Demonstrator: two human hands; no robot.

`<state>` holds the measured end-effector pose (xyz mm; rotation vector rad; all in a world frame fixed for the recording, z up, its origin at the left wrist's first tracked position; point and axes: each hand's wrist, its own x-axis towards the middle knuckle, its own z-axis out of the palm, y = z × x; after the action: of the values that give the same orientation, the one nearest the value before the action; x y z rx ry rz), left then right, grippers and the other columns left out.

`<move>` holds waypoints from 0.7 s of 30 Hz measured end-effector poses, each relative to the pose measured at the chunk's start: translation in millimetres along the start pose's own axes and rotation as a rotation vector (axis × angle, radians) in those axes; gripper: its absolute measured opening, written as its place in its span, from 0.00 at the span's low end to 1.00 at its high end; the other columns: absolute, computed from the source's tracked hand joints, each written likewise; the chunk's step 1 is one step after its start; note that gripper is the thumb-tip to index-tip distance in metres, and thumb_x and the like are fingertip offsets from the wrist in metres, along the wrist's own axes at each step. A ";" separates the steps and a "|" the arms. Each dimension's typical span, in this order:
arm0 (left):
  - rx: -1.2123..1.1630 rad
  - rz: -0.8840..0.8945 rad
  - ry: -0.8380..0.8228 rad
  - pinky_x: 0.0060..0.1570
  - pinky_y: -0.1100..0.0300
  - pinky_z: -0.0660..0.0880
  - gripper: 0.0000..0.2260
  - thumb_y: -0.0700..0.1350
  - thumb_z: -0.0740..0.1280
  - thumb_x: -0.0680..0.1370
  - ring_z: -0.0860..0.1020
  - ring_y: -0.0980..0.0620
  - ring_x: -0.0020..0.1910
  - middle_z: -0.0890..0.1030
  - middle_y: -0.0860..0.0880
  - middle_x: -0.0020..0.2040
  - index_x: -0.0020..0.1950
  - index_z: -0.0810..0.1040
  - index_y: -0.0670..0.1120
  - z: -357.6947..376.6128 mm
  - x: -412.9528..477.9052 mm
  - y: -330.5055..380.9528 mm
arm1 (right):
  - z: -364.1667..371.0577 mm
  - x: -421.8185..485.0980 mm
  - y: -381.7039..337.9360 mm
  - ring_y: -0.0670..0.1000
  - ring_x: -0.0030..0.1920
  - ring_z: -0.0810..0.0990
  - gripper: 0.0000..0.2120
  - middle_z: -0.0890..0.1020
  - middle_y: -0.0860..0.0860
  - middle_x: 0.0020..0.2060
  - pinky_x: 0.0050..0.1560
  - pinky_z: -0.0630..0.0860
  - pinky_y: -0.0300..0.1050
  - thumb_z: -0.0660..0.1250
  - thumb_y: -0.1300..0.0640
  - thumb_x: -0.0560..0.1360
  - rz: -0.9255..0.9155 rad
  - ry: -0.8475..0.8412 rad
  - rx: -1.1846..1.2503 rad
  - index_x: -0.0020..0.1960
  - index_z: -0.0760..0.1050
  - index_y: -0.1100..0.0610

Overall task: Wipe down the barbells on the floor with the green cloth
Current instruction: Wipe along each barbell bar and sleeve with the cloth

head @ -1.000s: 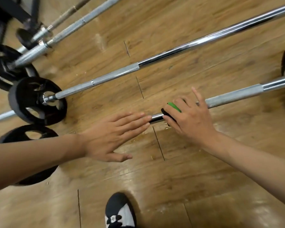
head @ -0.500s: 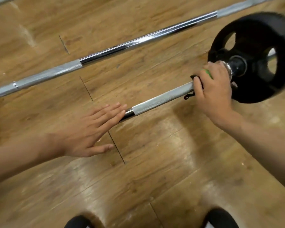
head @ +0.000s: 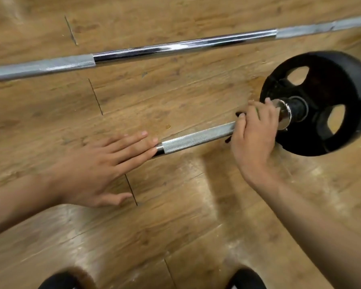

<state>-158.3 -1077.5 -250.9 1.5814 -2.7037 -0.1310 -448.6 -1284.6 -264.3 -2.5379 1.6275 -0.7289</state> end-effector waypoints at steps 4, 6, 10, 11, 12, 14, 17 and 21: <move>0.019 -0.035 -0.010 0.77 0.43 0.58 0.40 0.67 0.56 0.82 0.53 0.42 0.85 0.52 0.45 0.86 0.86 0.51 0.44 -0.1 -2.3 6.7 | 14.4 -46.0 -71.4 0.63 0.65 0.76 0.13 0.82 0.57 0.54 0.79 0.59 0.60 0.59 0.55 0.84 -0.344 -0.062 0.163 0.53 0.81 0.60; 0.016 -0.037 -0.019 0.77 0.43 0.59 0.40 0.67 0.56 0.82 0.53 0.42 0.85 0.52 0.45 0.86 0.86 0.51 0.44 -1.7 -1.5 7.7 | 11.6 -38.2 -48.6 0.60 0.66 0.78 0.14 0.83 0.56 0.57 0.81 0.56 0.59 0.60 0.52 0.85 -0.569 -0.088 0.123 0.57 0.82 0.58; 0.060 -0.035 -0.020 0.78 0.42 0.57 0.40 0.66 0.57 0.82 0.52 0.42 0.85 0.52 0.44 0.86 0.86 0.52 0.42 -1.4 -4.1 11.4 | -3.2 -8.4 11.2 0.60 0.61 0.80 0.12 0.82 0.56 0.55 0.78 0.57 0.67 0.62 0.54 0.82 -0.311 -0.008 0.044 0.53 0.82 0.58; 0.071 -0.028 -0.018 0.78 0.41 0.57 0.40 0.66 0.57 0.82 0.53 0.41 0.85 0.52 0.43 0.86 0.86 0.52 0.42 -1.5 -3.3 12.4 | -3.2 -11.3 1.8 0.60 0.61 0.78 0.11 0.81 0.55 0.53 0.78 0.58 0.66 0.62 0.55 0.81 -0.177 0.014 0.034 0.51 0.81 0.59; 0.075 -0.026 -0.017 0.78 0.41 0.57 0.40 0.66 0.57 0.82 0.53 0.41 0.85 0.52 0.43 0.86 0.86 0.52 0.42 -1.6 -2.6 12.8 | 1.1 -18.2 -18.7 0.61 0.60 0.77 0.10 0.81 0.56 0.51 0.77 0.59 0.65 0.61 0.56 0.80 -0.083 0.028 0.038 0.49 0.80 0.59; 0.070 -0.032 -0.025 0.79 0.41 0.57 0.40 0.65 0.56 0.82 0.53 0.41 0.85 0.52 0.43 0.86 0.86 0.52 0.41 -2.1 -2.3 12.8 | 10.4 -38.8 -63.9 0.62 0.58 0.76 0.10 0.80 0.55 0.50 0.76 0.61 0.63 0.61 0.56 0.81 -0.124 -0.021 0.098 0.49 0.79 0.58; 0.057 -0.025 -0.040 0.79 0.42 0.57 0.41 0.66 0.57 0.82 0.52 0.42 0.85 0.51 0.43 0.86 0.86 0.52 0.41 -2.0 -3.5 13.6 | 13.0 -49.7 -62.8 0.60 0.61 0.78 0.13 0.82 0.55 0.55 0.80 0.58 0.59 0.61 0.53 0.84 -0.528 -0.040 0.154 0.56 0.82 0.57; 0.021 -0.007 -0.059 0.79 0.42 0.56 0.43 0.67 0.58 0.81 0.51 0.43 0.85 0.49 0.42 0.86 0.86 0.50 0.40 -4.9 -4.0 15.0 | 4.3 -11.9 19.9 0.61 0.58 0.80 0.14 0.82 0.57 0.58 0.79 0.54 0.67 0.62 0.50 0.85 -0.589 -0.004 0.015 0.60 0.82 0.57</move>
<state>-169.1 -1067.0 -244.7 1.6184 -2.7526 -0.1532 -467.8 -1284.2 -277.9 -3.0198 0.8492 -0.7516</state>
